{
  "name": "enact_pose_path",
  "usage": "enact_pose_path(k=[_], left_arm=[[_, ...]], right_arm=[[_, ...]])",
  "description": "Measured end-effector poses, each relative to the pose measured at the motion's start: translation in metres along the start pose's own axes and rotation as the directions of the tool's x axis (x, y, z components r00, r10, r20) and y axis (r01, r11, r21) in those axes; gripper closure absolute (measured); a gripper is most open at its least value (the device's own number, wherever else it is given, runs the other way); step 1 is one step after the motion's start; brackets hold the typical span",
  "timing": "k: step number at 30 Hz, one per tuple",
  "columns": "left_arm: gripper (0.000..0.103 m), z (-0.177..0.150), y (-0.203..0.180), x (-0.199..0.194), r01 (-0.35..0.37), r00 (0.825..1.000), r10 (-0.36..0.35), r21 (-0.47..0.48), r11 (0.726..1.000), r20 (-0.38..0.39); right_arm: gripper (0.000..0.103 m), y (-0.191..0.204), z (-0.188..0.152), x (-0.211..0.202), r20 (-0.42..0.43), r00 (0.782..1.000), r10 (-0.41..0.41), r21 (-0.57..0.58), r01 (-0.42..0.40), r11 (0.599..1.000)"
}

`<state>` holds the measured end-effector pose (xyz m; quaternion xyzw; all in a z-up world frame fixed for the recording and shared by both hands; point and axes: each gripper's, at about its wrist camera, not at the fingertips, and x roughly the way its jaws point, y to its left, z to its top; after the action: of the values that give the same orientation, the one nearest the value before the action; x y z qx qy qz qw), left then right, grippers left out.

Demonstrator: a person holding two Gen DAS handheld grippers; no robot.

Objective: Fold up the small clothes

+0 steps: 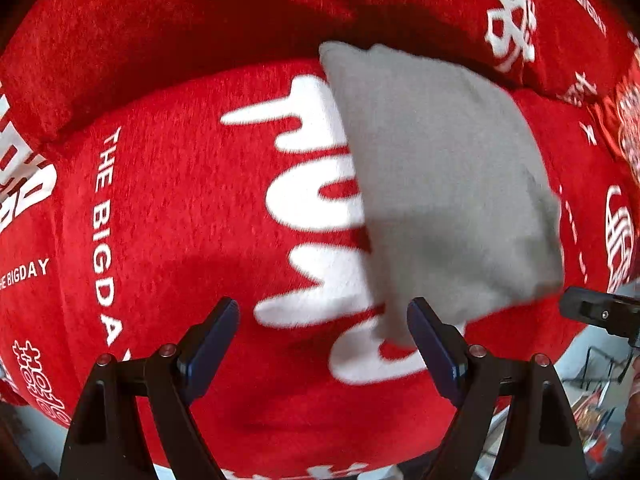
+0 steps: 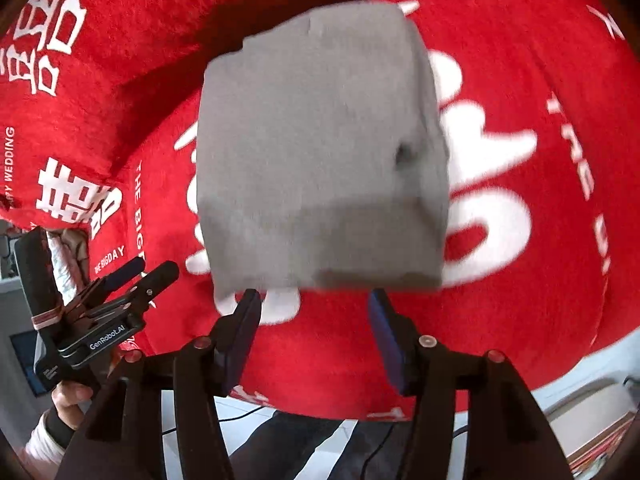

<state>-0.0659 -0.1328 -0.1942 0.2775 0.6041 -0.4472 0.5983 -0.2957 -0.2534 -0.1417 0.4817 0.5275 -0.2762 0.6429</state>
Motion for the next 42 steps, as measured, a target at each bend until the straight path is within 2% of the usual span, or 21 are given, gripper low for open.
enact_pose_path(k=[5,10,12,14,15,18,24,27,30,36,42], left_arm=[[0.016,0.025,-0.016,0.001,-0.002,1.0,0.002,-0.021,1.0,0.008],[0.016,0.04,-0.023,0.007,0.014,1.0,-0.015,-0.088,0.996,-0.006],[0.0,0.042,-0.024,0.009,0.009,1.0,-0.01,-0.104,0.995,-0.002],[0.0,0.046,-0.026,0.009,-0.001,1.0,0.002,-0.107,0.994,0.01],[0.0,0.048,-0.026,0.009,-0.003,1.0,0.004,-0.104,0.995,0.007],[0.0,0.053,-0.026,0.012,-0.001,1.0,-0.001,-0.117,0.993,-0.012],[0.0,0.067,-0.015,0.02,-0.059,0.998,0.054,-0.147,0.987,-0.04],[0.0,0.072,-0.006,0.029,-0.015,0.997,0.001,-0.169,0.985,-0.082],[0.0,0.076,0.001,0.031,0.02,0.996,-0.036,-0.194,0.981,-0.078],[0.0,0.092,0.006,0.038,0.093,0.993,-0.106,-0.223,0.97,-0.046],[0.0,0.106,-0.007,0.052,0.135,0.988,-0.145,-0.181,0.974,-0.044]], right_arm=[[0.04,-0.018,0.036,-0.014,0.015,1.0,0.015,0.0,-0.015,1.0],[0.04,-0.052,0.064,-0.015,0.025,0.998,0.062,0.075,-0.064,0.995],[0.036,-0.061,0.07,-0.014,0.027,0.997,0.079,0.092,-0.081,0.992],[0.015,-0.069,0.075,-0.012,0.033,0.995,0.098,0.103,-0.101,0.99],[0.015,-0.072,0.077,-0.012,0.034,0.994,0.108,0.107,-0.112,0.988],[0.015,-0.08,0.086,-0.007,0.02,0.992,0.122,0.115,-0.123,0.986],[0.015,-0.098,0.096,0.001,-0.006,0.993,0.117,0.142,-0.115,0.983],[0.015,-0.113,0.099,0.002,-0.018,0.995,0.103,0.162,-0.098,0.982],[0.015,-0.124,0.103,0.002,-0.021,0.994,0.11,0.176,-0.105,0.979],[0.015,-0.129,0.117,0.006,0.003,0.978,0.209,0.184,-0.206,0.961],[0.021,-0.122,0.128,0.014,0.006,0.953,0.302,0.147,-0.299,0.943]])
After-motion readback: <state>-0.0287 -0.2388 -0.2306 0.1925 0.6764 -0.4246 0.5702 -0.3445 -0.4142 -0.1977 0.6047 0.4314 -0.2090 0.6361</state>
